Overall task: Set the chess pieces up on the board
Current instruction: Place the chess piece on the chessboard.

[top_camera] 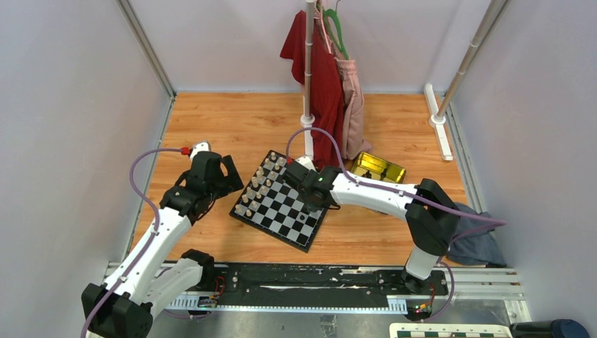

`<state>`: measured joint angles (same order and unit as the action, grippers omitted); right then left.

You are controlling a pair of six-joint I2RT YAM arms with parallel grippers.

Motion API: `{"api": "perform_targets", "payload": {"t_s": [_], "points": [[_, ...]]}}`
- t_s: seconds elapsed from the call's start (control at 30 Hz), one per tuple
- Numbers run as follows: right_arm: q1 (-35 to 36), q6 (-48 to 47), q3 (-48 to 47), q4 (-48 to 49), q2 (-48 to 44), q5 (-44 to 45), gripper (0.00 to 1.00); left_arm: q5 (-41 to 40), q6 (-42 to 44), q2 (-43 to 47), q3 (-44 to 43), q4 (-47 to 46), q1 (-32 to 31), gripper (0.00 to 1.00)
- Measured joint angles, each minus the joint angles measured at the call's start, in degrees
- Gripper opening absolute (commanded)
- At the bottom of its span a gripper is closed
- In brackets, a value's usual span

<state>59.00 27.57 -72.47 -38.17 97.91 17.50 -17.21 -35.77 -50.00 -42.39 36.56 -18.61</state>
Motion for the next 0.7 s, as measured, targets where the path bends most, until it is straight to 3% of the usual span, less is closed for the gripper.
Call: {"api": "perform_targets", "payload": {"t_s": [0.7], "points": [[0.0,-0.2,1.9,1.3,1.3,-1.7,0.0,-0.1,0.0,-1.7,0.1,-0.1,0.0,1.0]]}}
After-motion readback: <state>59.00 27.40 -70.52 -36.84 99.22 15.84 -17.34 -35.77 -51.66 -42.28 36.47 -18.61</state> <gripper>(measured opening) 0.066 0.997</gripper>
